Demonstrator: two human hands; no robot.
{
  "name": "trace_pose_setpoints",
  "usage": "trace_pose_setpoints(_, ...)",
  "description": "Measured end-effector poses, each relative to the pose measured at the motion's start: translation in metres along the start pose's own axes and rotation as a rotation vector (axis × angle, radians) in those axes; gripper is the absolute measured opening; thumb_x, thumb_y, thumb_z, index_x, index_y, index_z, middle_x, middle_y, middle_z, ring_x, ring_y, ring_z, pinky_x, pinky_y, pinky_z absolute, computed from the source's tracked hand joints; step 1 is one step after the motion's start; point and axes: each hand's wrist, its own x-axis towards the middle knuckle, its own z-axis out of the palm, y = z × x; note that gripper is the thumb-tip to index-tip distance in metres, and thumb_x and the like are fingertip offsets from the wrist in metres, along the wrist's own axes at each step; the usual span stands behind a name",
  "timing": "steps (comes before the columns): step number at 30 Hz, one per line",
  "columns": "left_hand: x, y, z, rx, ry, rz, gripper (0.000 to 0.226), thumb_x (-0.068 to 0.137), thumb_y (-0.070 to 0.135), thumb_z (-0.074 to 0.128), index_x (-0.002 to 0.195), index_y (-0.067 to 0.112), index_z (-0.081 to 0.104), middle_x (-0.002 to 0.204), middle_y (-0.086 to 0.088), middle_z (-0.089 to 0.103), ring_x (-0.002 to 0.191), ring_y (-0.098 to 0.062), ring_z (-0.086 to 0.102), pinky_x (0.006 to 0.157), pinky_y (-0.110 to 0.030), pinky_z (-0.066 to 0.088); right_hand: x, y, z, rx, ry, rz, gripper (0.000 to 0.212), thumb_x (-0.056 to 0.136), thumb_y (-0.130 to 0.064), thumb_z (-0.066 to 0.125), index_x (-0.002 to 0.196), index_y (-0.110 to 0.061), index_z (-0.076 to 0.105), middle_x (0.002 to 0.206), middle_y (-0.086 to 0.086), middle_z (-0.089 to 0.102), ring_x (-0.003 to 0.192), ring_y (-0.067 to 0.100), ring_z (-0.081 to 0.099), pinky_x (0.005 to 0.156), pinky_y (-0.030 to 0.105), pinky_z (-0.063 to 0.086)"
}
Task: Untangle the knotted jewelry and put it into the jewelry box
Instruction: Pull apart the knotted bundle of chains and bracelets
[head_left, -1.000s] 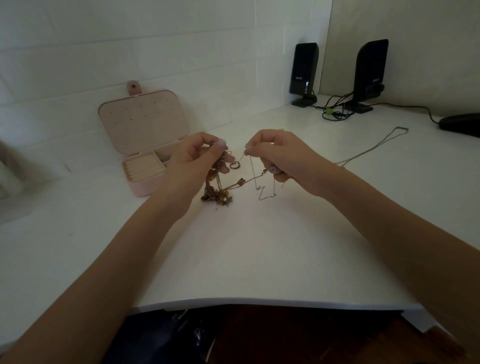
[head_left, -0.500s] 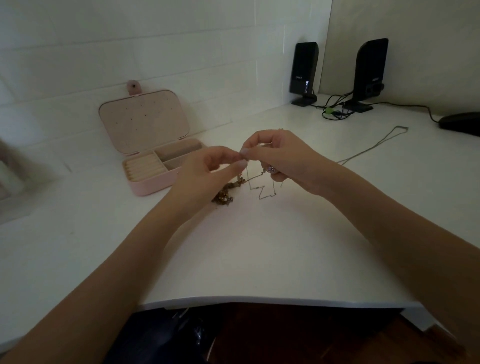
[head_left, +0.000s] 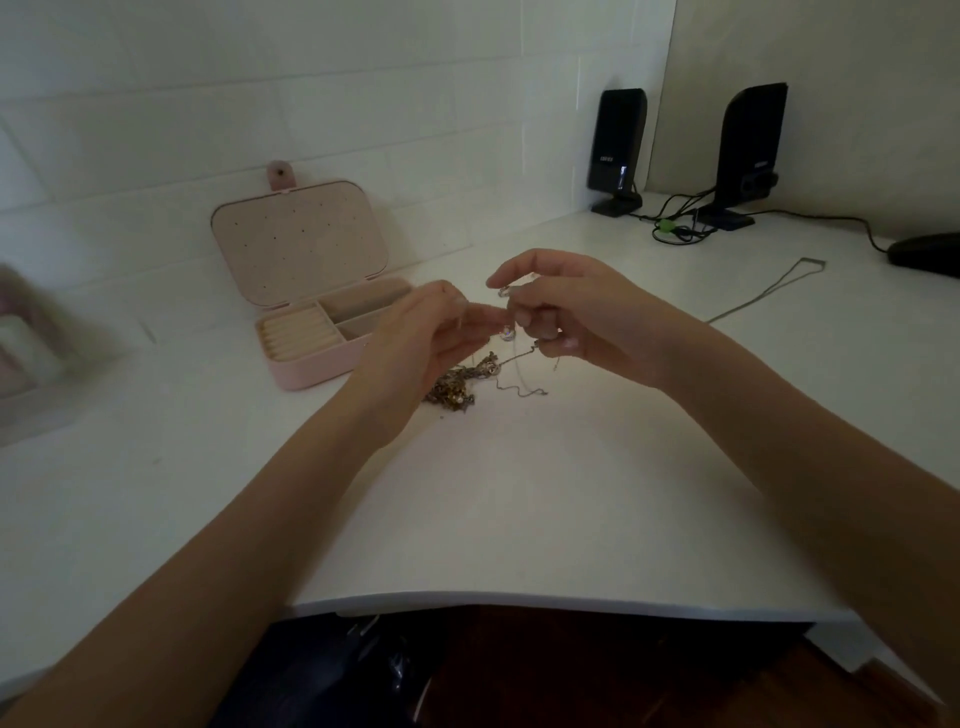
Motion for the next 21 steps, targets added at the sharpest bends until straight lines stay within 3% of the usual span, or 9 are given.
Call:
trace_pose_setpoints(4,0.001,-0.005,0.005,0.005,0.012,-0.033,0.019,0.100,0.019,0.045,0.090,0.004,0.050,0.078,-0.006,0.072,0.084,-0.022,0.072,0.084,-0.032,0.057,-0.001,0.000,0.001,-0.050,-0.013,-0.047,0.015,0.094,-0.005,0.053,0.101,-0.014,0.062,0.068,0.001,0.058,0.055,0.008,0.043,0.045,0.017,0.029)
trace_pose_setpoints(5,0.000,-0.006,0.005,0.028,-0.003,-0.016,0.016,0.097,0.017,0.052,0.085,0.008,0.047,0.080,-0.007,0.072,0.085,-0.023,0.072,0.084,-0.032,0.057,-0.001,0.001,0.001,-0.066,-0.013,-0.066,0.014,0.094,-0.005,0.054,0.101,-0.014,0.062,0.068,0.000,0.058,0.056,0.008,0.043,0.045,0.017,0.031)
trace_pose_setpoints(9,-0.001,-0.007,0.002,0.079,-0.015,0.058,0.046,0.084,0.000,0.065,0.068,0.018,0.026,0.075,-0.009,0.071,0.078,-0.021,0.070,0.088,-0.038,0.054,-0.001,0.002,-0.001,-0.119,0.005,-0.106,0.013,0.093,-0.007,0.056,0.101,-0.015,0.063,0.063,-0.006,0.056,0.056,0.007,0.041,0.047,0.017,0.032)
trace_pose_setpoints(16,0.001,-0.011,-0.006,0.242,0.047,0.192,0.053,0.078,-0.003,0.073,0.067,0.018,0.026,0.077,-0.005,0.073,0.078,-0.024,0.063,0.079,-0.038,0.053,-0.001,0.002,-0.002,-0.085,0.027,-0.121,0.015,0.092,-0.006,0.057,0.101,-0.016,0.063,0.069,0.001,0.057,0.054,0.008,0.037,0.048,0.018,0.030)
trace_pose_setpoints(21,0.001,-0.012,-0.006,0.475,0.191,0.394,0.052,0.075,-0.002,0.075,0.064,0.018,0.028,0.074,0.002,0.071,0.076,-0.016,0.071,0.068,-0.023,0.053,0.000,0.002,0.000,-0.276,0.041,-0.098,0.018,0.092,-0.004,0.054,0.103,-0.012,0.066,0.060,-0.006,0.049,0.052,0.007,0.034,0.049,0.017,0.031)
